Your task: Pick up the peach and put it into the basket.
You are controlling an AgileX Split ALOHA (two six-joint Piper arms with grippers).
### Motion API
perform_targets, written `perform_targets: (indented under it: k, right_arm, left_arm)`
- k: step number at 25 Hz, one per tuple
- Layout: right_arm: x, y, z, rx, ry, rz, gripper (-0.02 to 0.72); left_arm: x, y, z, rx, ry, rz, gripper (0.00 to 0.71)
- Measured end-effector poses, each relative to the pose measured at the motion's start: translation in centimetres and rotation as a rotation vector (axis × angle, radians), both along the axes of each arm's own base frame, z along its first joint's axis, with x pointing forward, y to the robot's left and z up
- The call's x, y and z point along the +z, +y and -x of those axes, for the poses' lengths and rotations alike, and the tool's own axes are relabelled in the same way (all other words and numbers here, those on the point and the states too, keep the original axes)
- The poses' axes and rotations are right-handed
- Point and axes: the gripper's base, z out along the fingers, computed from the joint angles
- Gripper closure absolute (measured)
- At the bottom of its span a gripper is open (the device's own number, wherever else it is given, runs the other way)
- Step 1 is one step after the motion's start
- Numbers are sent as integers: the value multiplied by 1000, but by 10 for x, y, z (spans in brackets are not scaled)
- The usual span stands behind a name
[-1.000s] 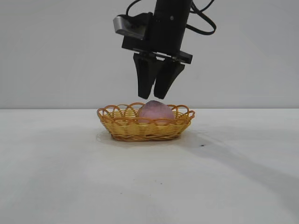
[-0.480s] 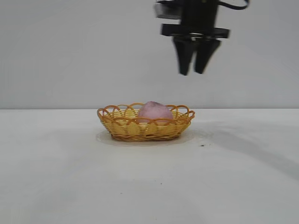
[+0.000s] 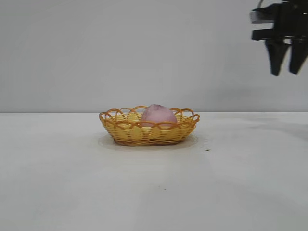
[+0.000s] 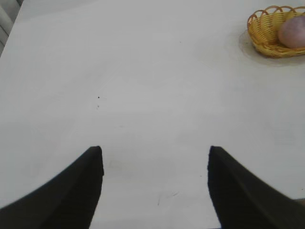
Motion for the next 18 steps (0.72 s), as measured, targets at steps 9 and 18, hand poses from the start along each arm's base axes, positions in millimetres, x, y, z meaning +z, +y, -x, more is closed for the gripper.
perform_targets:
  k: [9,18]
  right_arm:
    - [72,-22,29,-29,-135,-28,396]
    - [151,-19,116,-19,-245,-25,396]
  left_arm:
    - [0,0,0,0,0,0,294]
    - [0,0,0,0,0,0,294]
